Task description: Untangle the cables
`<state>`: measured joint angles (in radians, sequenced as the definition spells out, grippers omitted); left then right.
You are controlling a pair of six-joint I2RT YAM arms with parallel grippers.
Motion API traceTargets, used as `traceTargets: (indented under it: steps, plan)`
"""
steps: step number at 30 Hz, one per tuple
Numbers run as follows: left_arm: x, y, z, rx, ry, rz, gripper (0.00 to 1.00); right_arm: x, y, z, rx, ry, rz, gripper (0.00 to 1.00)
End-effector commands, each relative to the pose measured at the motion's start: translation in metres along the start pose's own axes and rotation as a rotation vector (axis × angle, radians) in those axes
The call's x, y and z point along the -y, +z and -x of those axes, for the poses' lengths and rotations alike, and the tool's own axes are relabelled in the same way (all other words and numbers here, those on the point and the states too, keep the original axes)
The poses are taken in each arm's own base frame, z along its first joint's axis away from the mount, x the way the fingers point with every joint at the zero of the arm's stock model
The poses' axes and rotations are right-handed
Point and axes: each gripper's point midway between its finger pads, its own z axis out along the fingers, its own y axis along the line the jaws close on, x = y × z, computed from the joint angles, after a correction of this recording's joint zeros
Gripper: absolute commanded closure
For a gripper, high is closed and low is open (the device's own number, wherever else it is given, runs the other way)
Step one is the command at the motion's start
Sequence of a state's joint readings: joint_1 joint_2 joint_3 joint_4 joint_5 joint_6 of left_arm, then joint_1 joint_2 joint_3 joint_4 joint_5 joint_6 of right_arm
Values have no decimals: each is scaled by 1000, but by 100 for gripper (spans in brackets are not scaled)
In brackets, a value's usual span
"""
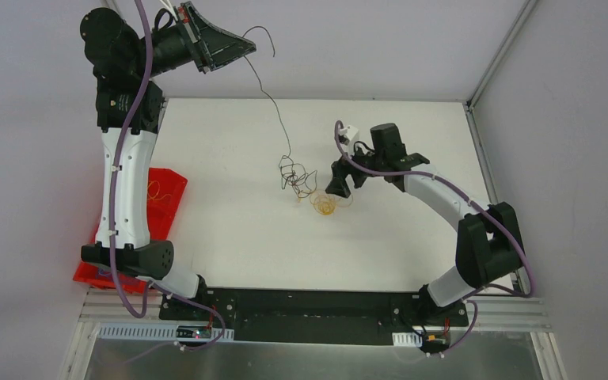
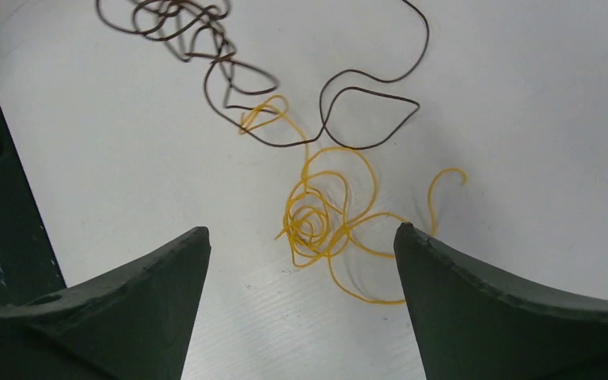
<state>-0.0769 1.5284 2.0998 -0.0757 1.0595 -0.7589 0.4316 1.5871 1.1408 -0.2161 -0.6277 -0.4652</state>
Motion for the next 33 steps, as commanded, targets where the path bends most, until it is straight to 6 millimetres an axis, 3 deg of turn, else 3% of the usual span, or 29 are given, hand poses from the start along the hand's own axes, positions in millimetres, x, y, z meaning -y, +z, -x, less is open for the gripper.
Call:
traceTargets:
  steps: [1, 7, 12, 17, 21, 24, 28, 31, 33]
  plan:
    - [28, -3, 10, 9, 72, -102, 100, -27, -4, 41, 183, -416, 89, 10]
    - [30, -1, 5, -1, 65, -120, 100, -35, 30, 70, 244, -482, 144, 11]
    - [31, 0, 7, 2, 73, -124, 100, -50, 60, 59, 229, -554, 201, 14]
    - [30, -1, 4, -1, 68, -118, 100, -57, 76, 44, 230, -694, 234, 30]
    - [29, -2, 2, -2, 62, -114, 100, -60, 80, 49, 259, -765, 233, 43]
    - [29, -2, 2, -1, 62, -109, 100, -60, 81, 48, 231, -758, 239, 69]
    - [30, -9, 15, 28, 107, -76, 100, -46, 75, 19, 116, -786, 224, 100]
    - [39, -19, 43, 86, 201, -50, 100, -26, 64, -22, -17, -779, 210, 100]
    - [47, -32, 73, 144, 305, 7, 100, -6, 51, -49, -113, -770, 191, 100]
